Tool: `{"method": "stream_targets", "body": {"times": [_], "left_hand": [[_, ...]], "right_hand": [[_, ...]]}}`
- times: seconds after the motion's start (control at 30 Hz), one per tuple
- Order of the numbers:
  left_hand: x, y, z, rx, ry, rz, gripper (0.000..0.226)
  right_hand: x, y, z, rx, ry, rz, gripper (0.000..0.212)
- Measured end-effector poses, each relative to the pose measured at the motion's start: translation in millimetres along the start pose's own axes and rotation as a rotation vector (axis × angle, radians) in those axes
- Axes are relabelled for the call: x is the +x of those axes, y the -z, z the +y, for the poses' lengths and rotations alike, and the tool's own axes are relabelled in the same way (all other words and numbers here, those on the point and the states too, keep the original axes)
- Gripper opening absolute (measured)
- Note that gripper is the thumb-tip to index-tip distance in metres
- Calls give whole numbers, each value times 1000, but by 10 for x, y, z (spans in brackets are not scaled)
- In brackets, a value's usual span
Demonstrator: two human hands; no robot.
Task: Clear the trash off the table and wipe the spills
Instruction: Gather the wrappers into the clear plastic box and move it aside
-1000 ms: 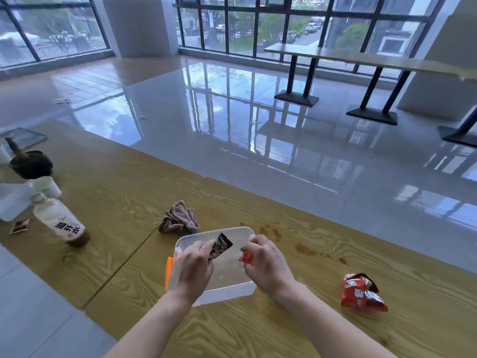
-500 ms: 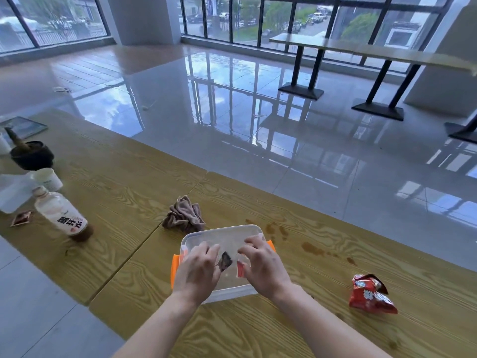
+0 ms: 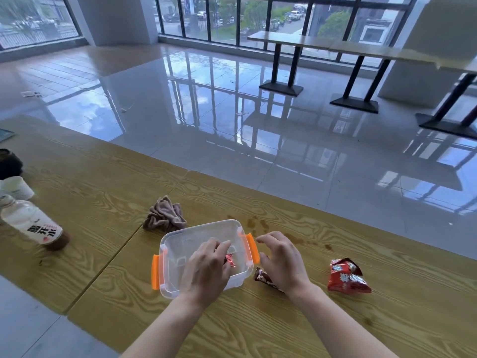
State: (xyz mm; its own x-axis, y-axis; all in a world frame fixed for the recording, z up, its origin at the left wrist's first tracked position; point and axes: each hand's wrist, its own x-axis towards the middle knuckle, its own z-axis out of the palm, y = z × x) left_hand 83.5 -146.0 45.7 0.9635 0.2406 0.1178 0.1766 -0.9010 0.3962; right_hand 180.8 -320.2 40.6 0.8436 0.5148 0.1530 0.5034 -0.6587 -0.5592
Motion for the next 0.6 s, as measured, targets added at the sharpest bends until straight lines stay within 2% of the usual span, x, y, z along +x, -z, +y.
{"method": "stream_targets", "body": {"times": [0.2, 0.3, 0.5, 0.6], "left_hand": [[-13, -142, 352, -68, -158, 22, 38], [-67, -321, 539, -61, -245, -18, 37], [-80, -772, 858, 158, -446, -199, 27], [-8, -934, 1008, 216, -463, -255, 27]], "right_hand": [[-204, 116, 443, -38, -135, -49, 36], [-335, 122, 630, -52, -197, -99, 34], [-577, 227, 1103, -124, -325, -136, 38], [-614, 376, 1391, -182, -384, -102, 38]]}}
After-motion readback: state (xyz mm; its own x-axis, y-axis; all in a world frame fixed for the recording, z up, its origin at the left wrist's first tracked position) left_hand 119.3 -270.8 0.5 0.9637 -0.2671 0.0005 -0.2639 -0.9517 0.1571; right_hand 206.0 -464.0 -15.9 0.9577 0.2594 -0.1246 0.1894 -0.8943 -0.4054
